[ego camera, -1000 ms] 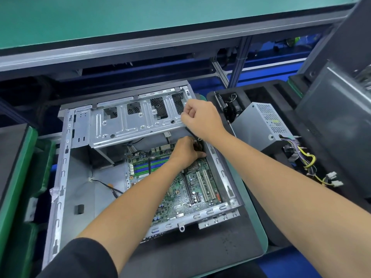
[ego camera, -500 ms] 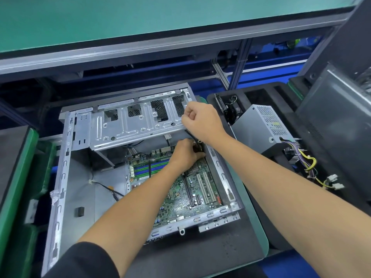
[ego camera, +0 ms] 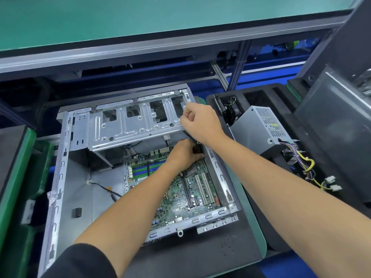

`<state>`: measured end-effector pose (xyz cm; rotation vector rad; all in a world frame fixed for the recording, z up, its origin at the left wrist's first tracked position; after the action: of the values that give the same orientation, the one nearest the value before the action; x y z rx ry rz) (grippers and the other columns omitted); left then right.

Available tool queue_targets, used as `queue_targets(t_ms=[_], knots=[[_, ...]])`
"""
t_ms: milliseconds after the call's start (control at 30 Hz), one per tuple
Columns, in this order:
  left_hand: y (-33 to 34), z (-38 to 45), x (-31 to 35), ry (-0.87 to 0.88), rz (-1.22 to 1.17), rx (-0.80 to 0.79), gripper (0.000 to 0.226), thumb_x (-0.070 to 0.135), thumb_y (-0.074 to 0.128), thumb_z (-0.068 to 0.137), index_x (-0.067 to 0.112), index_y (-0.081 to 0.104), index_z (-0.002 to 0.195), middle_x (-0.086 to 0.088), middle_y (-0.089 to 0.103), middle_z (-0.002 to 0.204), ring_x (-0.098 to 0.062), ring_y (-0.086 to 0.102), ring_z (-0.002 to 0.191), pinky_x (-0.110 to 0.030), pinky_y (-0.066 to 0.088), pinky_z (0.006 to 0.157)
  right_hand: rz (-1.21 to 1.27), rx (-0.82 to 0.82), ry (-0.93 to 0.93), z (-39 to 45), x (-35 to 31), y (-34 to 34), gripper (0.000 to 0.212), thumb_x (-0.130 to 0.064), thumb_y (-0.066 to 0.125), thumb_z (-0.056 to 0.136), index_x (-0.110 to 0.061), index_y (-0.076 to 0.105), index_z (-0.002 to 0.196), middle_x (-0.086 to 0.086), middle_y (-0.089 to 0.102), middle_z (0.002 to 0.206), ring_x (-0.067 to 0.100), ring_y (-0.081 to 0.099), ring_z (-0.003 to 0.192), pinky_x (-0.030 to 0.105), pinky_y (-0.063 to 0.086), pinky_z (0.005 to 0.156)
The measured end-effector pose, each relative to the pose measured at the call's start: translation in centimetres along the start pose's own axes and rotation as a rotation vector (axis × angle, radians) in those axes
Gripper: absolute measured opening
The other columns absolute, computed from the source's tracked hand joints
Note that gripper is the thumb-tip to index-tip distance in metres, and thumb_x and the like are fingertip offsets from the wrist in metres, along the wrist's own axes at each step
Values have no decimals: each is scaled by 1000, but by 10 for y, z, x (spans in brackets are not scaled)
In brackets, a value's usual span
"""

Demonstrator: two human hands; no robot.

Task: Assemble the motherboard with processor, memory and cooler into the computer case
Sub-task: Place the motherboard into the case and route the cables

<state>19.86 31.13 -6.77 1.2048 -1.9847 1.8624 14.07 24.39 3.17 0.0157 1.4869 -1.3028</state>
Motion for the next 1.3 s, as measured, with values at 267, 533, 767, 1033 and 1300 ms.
queue_targets(t_ms=[267,533,767,1033,1300], knots=[[-1,-3,2,12,120,67,38,34,73,77,8,64,103,-8,67,98,-28,60,91,-40,52,73,-12,3,8,-1,0,0,11,-13,59,81,-13,57,70,-1,56,55,9,45,54,24,39,52],[-1,-2,4,-18,117,71,35,39,73,77,10,66,95,-6,67,88,-26,61,81,-37,51,67,-18,-13,2,0,1,1,13,-14,59,82,-17,54,69,-6,50,52,6,43,51,21,36,50],[-2,-2,0,-6,85,15,38,37,75,72,12,60,96,-5,67,89,-26,62,80,-39,52,69,-29,-9,4,0,0,1,12,-13,58,81,-16,56,69,-6,49,51,8,43,52,25,42,54],[-4,-1,-2,43,51,27,35,37,73,76,10,60,93,-7,67,89,-26,61,81,-41,52,67,-21,-3,-5,0,-1,0,9,-12,59,81,-11,59,72,-5,48,51,12,44,54,26,41,55],[-1,-1,0,24,107,-4,38,38,72,75,10,59,98,-7,66,92,-27,61,83,-40,52,70,-16,-1,-6,0,-1,0,9,-12,59,80,-11,59,71,-4,50,53,11,42,53,28,42,56]])
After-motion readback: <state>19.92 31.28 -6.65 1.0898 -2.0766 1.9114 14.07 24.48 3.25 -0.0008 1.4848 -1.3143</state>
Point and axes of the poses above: each hand's wrist, its own z-axis towards the middle knuckle, its own y-axis out of the palm, x = y × z, the point moved 2 cm from there along z, towards the middle knuckle
